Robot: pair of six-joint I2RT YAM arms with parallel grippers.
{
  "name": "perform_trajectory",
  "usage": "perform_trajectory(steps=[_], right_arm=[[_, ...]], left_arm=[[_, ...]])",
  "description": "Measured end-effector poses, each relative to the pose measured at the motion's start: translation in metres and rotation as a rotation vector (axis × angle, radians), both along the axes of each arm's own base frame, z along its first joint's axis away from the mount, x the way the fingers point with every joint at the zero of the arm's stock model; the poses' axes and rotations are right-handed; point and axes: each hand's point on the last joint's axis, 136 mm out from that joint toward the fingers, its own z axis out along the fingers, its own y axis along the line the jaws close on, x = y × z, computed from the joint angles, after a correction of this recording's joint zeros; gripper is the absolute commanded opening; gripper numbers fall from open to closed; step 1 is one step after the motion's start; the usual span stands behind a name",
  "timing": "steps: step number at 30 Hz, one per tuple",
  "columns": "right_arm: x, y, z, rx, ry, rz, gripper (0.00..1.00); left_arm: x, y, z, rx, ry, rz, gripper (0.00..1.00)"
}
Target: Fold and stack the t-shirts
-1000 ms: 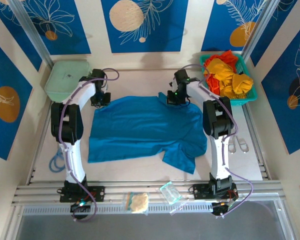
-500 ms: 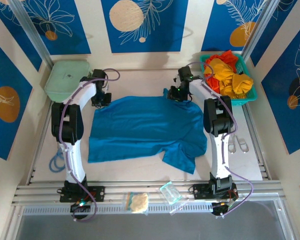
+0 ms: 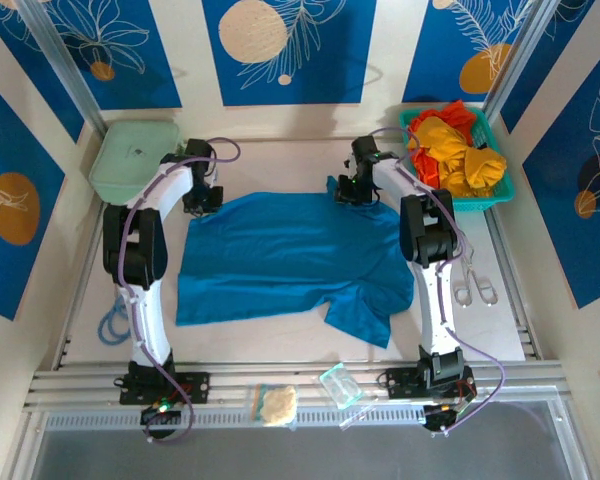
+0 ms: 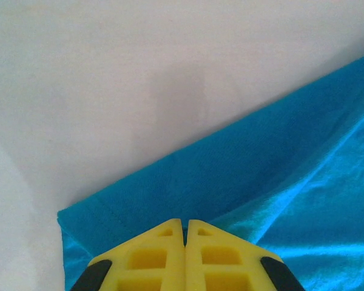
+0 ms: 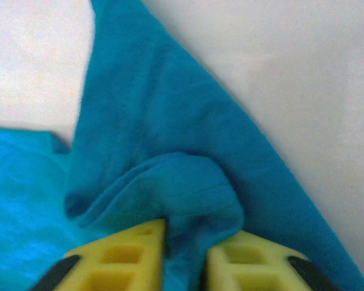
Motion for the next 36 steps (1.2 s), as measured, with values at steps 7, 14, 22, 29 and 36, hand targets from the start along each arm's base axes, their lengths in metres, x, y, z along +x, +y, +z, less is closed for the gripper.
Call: perform_trajectory(steps=[7,14,22,29,36], right_arm=[[0.008,-0.001,0.016,-0.008,-0.026,-0.007,0.0],[-0.005,-0.018,0.097,-0.071,-0.164,-0.003,0.0],[-0.084,-0.052,0.328,-0.08,-0.655,-0.019,0.0],[-0.194,-0.079,0.453,-0.064,-0.995,-0.004,0.0],[-0.311,-0.103,0.546,-0.02,-1.298,-0.007,0.0]], left_arm=[[0.0,-0.001,0.0,0.0,0.0,-0.001,0.0],[0.005,-0.001,0.038,-0.013,-0.069,0.005,0.0],[0.005,0.009,0.197,-0.031,-0.391,0.066,0.0],[-0.06,0.03,0.329,-0.045,-0.641,0.132,0.0],[-0.179,0.072,0.448,-0.031,-0.969,0.241,0.0]])
